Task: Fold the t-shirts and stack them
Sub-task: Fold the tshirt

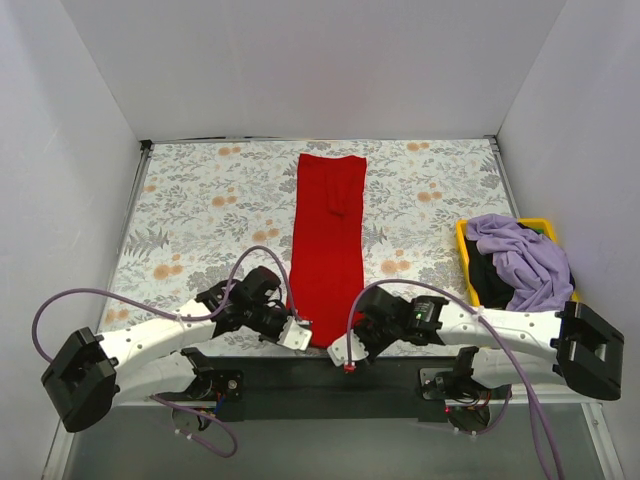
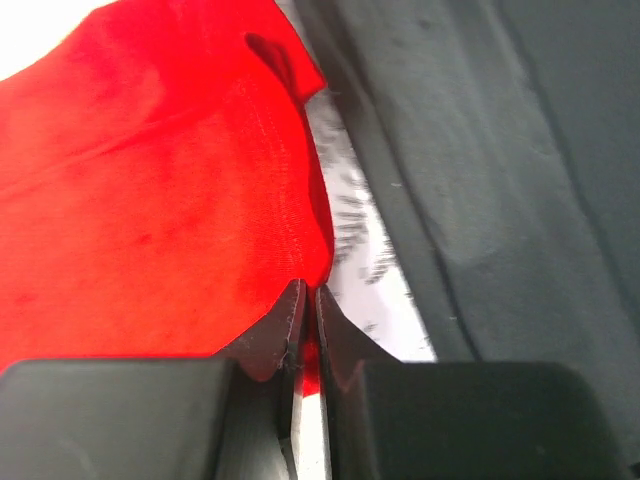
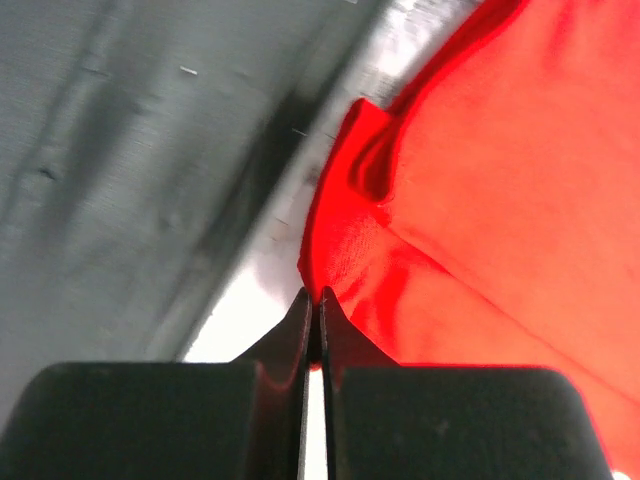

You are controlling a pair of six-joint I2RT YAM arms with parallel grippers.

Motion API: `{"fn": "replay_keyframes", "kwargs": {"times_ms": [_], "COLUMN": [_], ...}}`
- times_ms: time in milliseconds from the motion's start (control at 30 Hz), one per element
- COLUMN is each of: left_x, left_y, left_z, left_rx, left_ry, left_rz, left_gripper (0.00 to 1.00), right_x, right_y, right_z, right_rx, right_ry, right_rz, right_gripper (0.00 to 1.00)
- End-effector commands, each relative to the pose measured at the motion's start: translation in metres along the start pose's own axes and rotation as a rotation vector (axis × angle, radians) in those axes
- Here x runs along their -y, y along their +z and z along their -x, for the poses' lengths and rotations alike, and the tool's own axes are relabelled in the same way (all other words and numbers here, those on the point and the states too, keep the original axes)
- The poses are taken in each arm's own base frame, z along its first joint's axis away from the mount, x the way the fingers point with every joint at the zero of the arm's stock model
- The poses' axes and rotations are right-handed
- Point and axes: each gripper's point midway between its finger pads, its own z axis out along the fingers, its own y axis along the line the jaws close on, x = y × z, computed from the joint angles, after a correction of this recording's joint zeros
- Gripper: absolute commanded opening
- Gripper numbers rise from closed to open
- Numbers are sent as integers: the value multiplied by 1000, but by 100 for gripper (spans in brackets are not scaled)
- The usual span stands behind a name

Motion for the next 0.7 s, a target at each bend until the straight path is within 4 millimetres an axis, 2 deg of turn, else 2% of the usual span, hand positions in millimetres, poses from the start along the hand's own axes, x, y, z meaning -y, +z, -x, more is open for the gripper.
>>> {"fn": "replay_keyframes", "kwargs": {"times_ms": [0, 67, 133, 167, 200, 233, 267, 300, 333, 367, 400, 433, 500, 567, 600, 667], "left_x": [-24, -46, -67, -75, -94, -106, -113, -131, -141, -150, -159, -174, -191, -212, -218, -240], "left_y": [-14, -23, -33, -36, -43, -50, -47, -54, -59, -54, -58, -63, -63, -71, -67, -74], "left_z": [15, 15, 7, 7, 13, 9, 4, 10, 6, -1, -6, -5, -18, -20, -32, -34], "left_rx": [40, 60, 61, 71, 81, 78, 78, 85, 83, 82, 74, 76, 72, 71, 61, 66], "left_ry": [-11, -17, -41, -44, -8, -16, -27, 11, 11, 3, 13, 29, 21, 59, 40, 51], "left_rz": [79, 125, 172, 185, 221, 248, 240, 273, 294, 288, 304, 325, 336, 369, 365, 395], "left_gripper": [0, 0, 0, 0, 0, 0, 0, 0, 0, 0, 0, 0, 0, 0, 0, 0], "right_x": [30, 48, 60, 75, 82, 89, 99, 115, 121, 130, 146, 152, 168, 185, 191, 209], "right_y": [-22, -34, -39, -48, -51, -52, -58, -65, -62, -66, -73, -71, -71, -77, -77, -79], "right_z": [4, -1, -6, -12, -15, -20, -30, -30, -37, -47, -47, -61, -69, -80, -83, -94], "right_rx": [17, 16, 9, -3, -3, -10, -26, -24, -33, -37, -40, -55, -58, -68, -70, -73], "right_ry": [3, 9, -2, -16, -22, -20, -3, -38, -26, -8, -26, -4, -21, -24, -31, -27], "right_rz": [-77, -117, -140, -180, -191, -195, -217, -244, -234, -248, -272, -268, -275, -314, -320, -336], "right_gripper": [1, 1, 1, 1, 1, 1, 1, 1, 1, 1, 1, 1, 1, 1, 1, 1]}}
